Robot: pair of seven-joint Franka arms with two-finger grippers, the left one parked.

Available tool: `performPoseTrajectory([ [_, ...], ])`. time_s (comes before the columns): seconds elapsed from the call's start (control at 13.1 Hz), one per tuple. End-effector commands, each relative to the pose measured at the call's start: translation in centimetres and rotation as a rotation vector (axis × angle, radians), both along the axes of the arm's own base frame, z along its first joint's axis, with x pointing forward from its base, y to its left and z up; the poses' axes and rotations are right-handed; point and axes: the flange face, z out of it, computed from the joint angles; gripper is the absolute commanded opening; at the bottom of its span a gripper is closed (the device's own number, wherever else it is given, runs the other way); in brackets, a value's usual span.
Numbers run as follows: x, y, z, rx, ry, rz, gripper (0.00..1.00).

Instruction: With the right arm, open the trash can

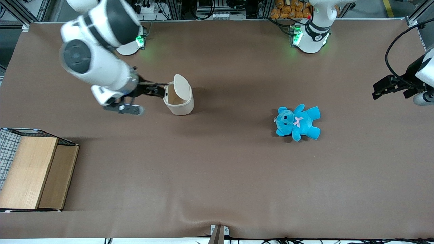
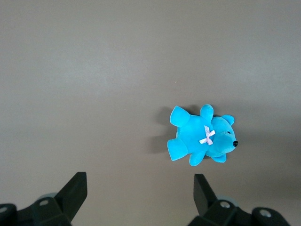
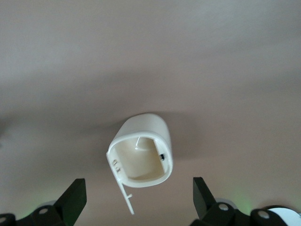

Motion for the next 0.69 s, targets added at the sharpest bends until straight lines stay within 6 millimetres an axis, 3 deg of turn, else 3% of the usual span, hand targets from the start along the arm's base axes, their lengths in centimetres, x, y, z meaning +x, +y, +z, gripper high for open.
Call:
performPoseTrajectory([
  [0.0, 2.2, -3.4, 1.5, 0.017, 0.003, -0.031, 1.00],
  [0.31, 4.3, -10.2, 3.1, 0.024, -0.017, -0.140, 1.00],
  [0.61, 5.3, -15.7, 3.7, -0.006, -0.062, -0.103, 1.00],
])
